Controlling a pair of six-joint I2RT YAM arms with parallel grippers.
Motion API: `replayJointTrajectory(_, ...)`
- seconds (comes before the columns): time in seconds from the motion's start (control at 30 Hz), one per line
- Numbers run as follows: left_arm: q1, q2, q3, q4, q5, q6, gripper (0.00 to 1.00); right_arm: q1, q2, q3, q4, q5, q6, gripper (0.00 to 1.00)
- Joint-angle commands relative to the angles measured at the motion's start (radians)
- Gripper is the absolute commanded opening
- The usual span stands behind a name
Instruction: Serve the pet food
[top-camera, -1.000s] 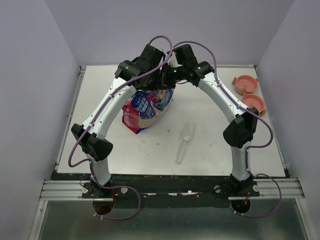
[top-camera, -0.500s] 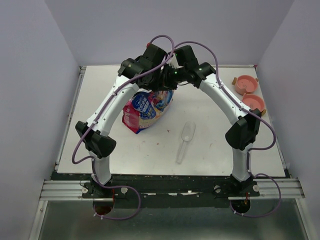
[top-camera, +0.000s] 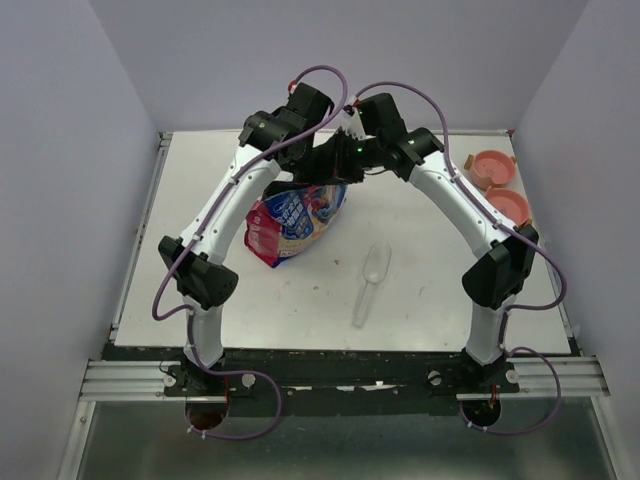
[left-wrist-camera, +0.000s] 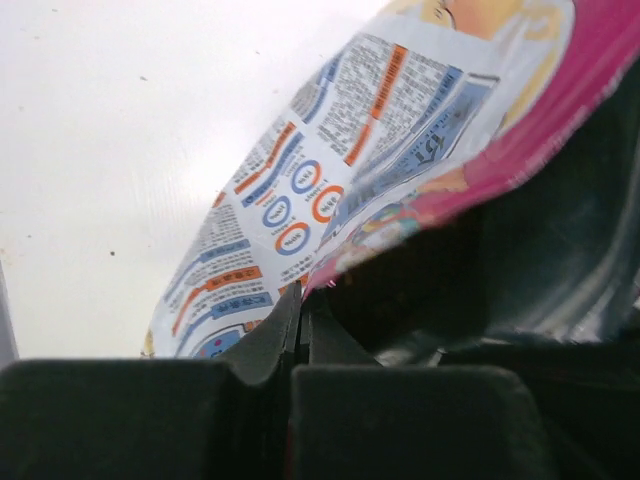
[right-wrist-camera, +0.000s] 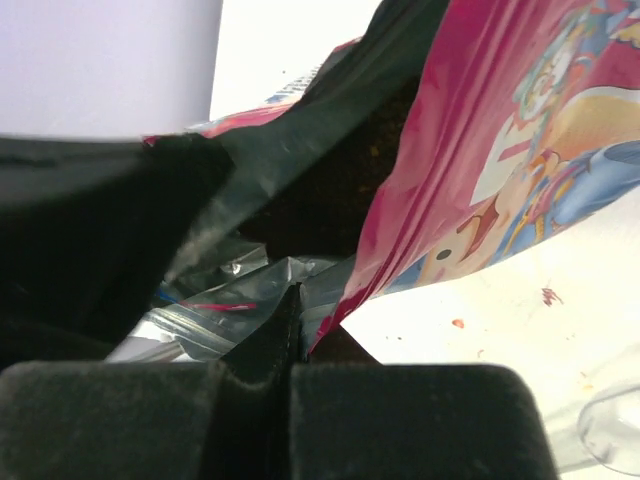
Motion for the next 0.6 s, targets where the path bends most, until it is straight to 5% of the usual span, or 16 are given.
replayJointTrajectory(0.0, 0.052, -0.065, 0.074, -0.061, -0.169, -0.043, 0.0, 0.013, -0.06, -0.003, -0.087, 0.046, -0.108, 0.0)
replayJointTrajectory(0.37, 0.214, -0.257, 0.044, -0.095, -0.237, -0.114, 0.0, 0.098, 0.115, 0.352, -0.277, 0.048, -0.246, 0.0)
replayJointTrajectory(0.57, 0.221, -0.297, -0.016, -0.107, -0.114, -0.089, 0.0, 0.09, 0.118, 0.331, -0.312, 0.049, -0.312, 0.0)
